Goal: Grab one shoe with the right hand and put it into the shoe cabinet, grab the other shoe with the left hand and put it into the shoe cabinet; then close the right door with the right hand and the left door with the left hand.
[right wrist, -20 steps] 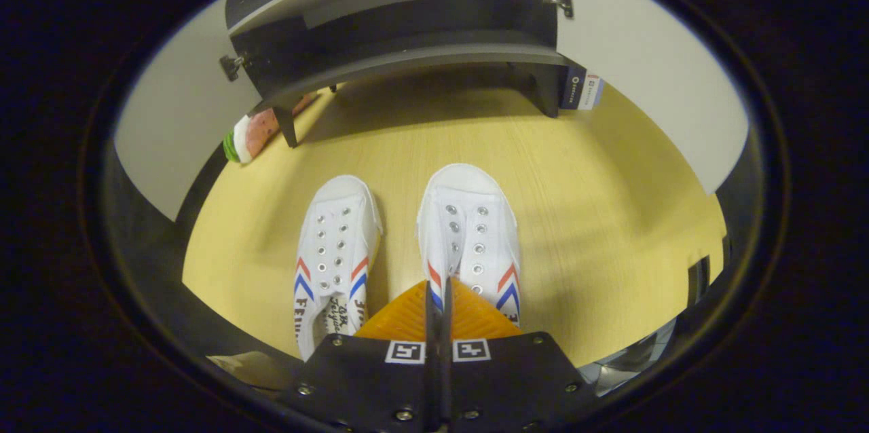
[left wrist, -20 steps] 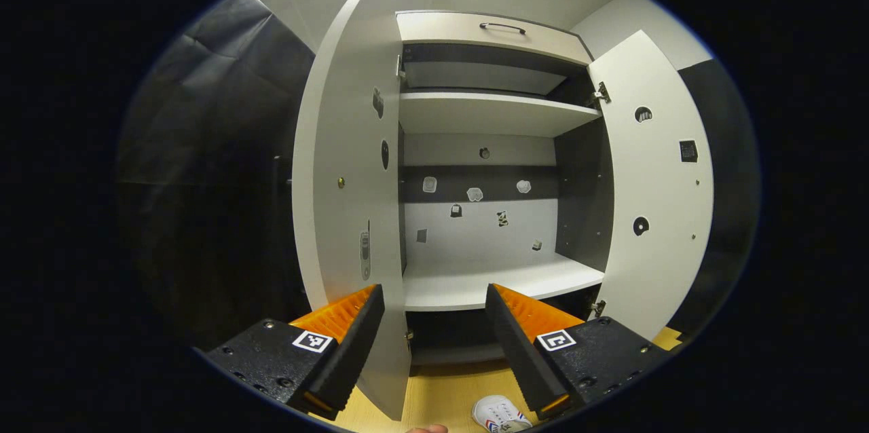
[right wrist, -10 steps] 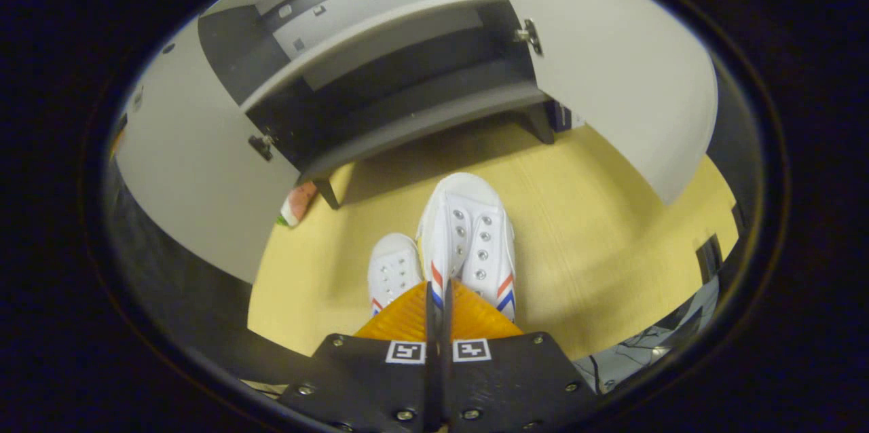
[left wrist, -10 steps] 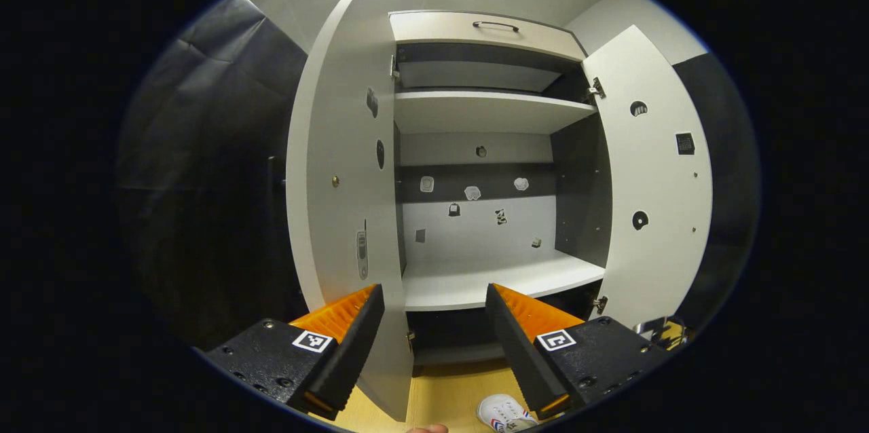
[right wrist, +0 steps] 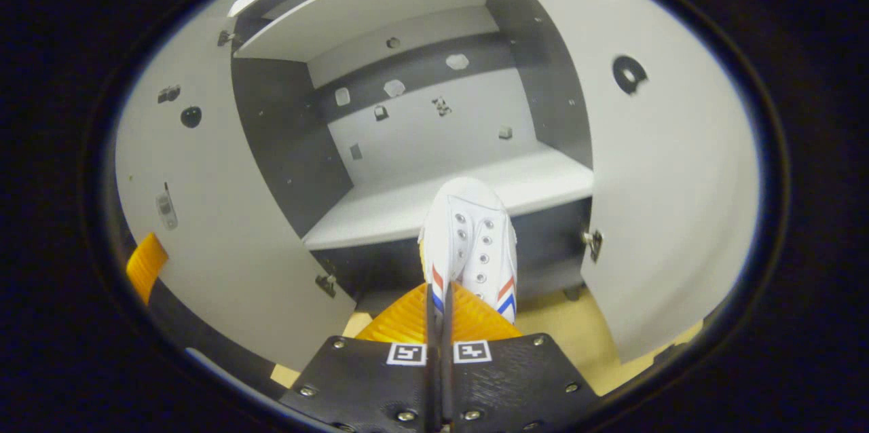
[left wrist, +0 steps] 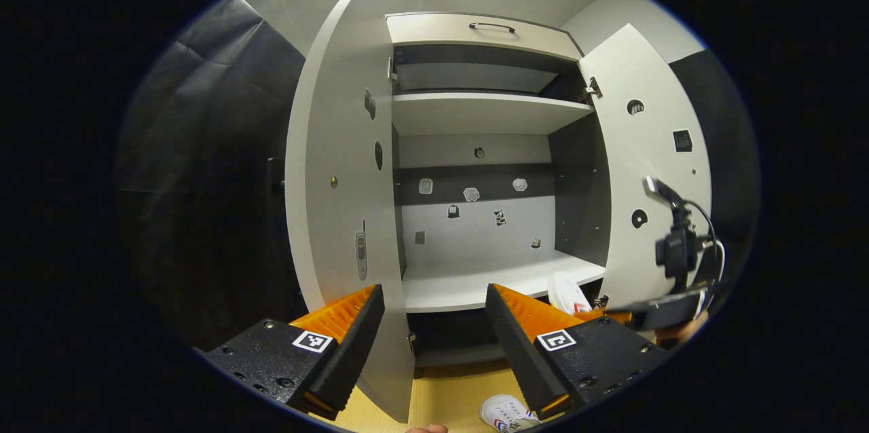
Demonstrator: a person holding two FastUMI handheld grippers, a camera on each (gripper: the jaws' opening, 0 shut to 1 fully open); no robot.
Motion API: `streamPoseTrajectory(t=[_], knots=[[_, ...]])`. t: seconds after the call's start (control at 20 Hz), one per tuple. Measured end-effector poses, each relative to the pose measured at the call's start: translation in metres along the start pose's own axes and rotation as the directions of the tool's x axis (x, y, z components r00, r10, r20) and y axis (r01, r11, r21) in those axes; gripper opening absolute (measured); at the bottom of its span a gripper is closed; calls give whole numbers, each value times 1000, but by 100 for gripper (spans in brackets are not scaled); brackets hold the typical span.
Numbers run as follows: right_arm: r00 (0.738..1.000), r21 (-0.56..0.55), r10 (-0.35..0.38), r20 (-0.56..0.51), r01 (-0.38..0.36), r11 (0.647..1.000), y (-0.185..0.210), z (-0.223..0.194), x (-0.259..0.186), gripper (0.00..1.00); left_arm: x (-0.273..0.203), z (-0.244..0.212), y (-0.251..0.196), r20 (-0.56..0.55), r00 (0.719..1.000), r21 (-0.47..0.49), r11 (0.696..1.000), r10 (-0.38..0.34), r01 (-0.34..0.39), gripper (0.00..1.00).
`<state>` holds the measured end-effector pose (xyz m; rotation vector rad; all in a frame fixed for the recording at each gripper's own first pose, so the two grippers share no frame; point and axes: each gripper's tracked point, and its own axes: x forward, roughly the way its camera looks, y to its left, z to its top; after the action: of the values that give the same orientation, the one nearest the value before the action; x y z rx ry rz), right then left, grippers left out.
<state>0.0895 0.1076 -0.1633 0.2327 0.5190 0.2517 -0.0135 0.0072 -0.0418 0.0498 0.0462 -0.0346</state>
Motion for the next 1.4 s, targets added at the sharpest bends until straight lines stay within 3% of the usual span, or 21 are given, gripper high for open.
streamPoseTrajectory(t=[0.15, 0.35, 0.65, 0.85, 0.95, 1.05, 1.15, 1.4], knots=[[998, -11, -3, 61, 4, 1000, 3, 53, 38, 0, -1, 0, 0, 1, 1000, -1, 1000, -2, 2, 94], [997, -73, -44, 60, 49, 996, -9, 98, 90, 0, 1, 0, 1, 0, 1000, 1, 1000, 4, -4, 94], [995, -107, -101, -11, 99, 989, -31, 104, 159, 0, 1, -1, 1, -7, 1000, 6, 1000, 19, -19, 94], [991, -73, -75, -114, 66, 995, -30, 84, 182, 1, -1, 6, -6, 18, 1000, 46, 999, 21, -22, 94], [990, -102, -99, -104, 89, 991, -31, 83, 184, 2, -2, 6, -16, 23, 1000, 66, 998, 0, -2, 94], [994, -135, -91, -53, 83, 987, -26, 96, 174, 18, -3, 1, -28, 11, 1000, 64, 998, -28, 27, 94], [996, -152, -85, 11, 85, 985, -21, 117, 154, 41, -2, -12, -40, -15, 998, 50, 997, -55, 56, 100], [987, -203, -32, 155, 63, 977, -5, 150, 71, 41, 5, -74, -61, -134, 987, 52, 994, -88, 96, 97]])
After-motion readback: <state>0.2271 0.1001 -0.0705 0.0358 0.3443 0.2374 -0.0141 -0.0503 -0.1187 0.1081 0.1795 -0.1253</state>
